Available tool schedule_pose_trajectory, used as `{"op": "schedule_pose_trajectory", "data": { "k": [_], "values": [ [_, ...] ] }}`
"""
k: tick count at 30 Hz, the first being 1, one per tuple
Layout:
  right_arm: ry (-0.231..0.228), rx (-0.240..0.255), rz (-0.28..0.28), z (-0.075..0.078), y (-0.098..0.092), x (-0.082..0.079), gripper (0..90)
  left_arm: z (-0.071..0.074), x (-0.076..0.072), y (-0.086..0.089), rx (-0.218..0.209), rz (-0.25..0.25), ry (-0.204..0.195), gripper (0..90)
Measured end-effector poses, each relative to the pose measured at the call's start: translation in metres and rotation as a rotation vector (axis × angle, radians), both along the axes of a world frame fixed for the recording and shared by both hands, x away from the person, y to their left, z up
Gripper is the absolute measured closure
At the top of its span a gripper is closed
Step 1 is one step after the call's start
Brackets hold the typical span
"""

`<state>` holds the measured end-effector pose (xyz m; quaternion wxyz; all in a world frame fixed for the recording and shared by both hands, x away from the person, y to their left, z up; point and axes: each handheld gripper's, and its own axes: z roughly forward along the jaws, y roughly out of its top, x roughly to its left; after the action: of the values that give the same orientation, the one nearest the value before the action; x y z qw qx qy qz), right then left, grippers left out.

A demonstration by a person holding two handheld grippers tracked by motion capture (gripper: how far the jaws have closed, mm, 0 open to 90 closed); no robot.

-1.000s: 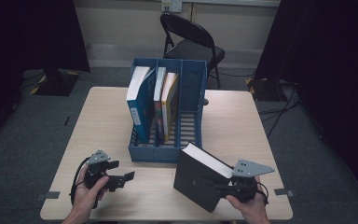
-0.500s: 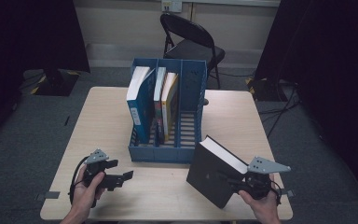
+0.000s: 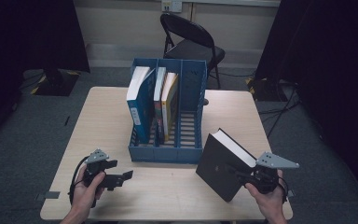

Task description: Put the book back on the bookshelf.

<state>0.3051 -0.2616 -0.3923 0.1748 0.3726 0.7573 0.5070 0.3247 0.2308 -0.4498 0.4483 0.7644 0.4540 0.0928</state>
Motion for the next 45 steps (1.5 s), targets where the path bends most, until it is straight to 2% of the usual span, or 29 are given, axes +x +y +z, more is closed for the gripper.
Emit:
{"op": "schedule_pose_trajectory", "data": {
  "k": [11,14,17,19,21,26,29,36,45],
  "values": [
    [-0.004,-0.005,-0.056,0.0,-0.008,0.01,52.3,0.0,0.001,0.0,-0.002,0.008,-0.004,15.6],
    [-0.007,-0.007,-0.091,0.0,-0.007,0.017,52.3,0.0,0.004,-0.003,-0.035,0.025,-0.003,15.8],
    [-0.011,-0.011,-0.115,0.0,-0.005,0.024,52.3,0.0,0.006,-0.008,-0.011,0.009,-0.005,15.8],
    [-0.017,-0.011,-0.131,0.0,-0.003,0.029,52.3,-0.001,0.006,-0.009,-0.009,-0.001,0.001,15.8],
    [-0.019,-0.014,-0.145,0.0,-0.001,0.035,52.3,-0.001,0.004,-0.009,0.011,0.003,-0.013,15.8],
    [-0.026,-0.027,-0.181,0.0,0.004,0.044,52.2,0.0,0.004,-0.004,0.013,0.018,-0.016,15.8],
    [-0.048,-0.048,-0.189,-0.001,0.007,0.051,52.1,-0.001,0.004,-0.001,0.009,0.031,-0.017,15.8],
    [-0.06,-0.058,-0.232,-0.001,0.013,0.066,51.8,-0.002,0.004,-0.003,0.025,0.017,-0.02,15.8],
    [-0.054,-0.06,-0.227,-0.001,0.022,0.064,49.9,-0.002,0.002,-0.001,0.027,0.019,-0.015,15.8]
  ]
}}
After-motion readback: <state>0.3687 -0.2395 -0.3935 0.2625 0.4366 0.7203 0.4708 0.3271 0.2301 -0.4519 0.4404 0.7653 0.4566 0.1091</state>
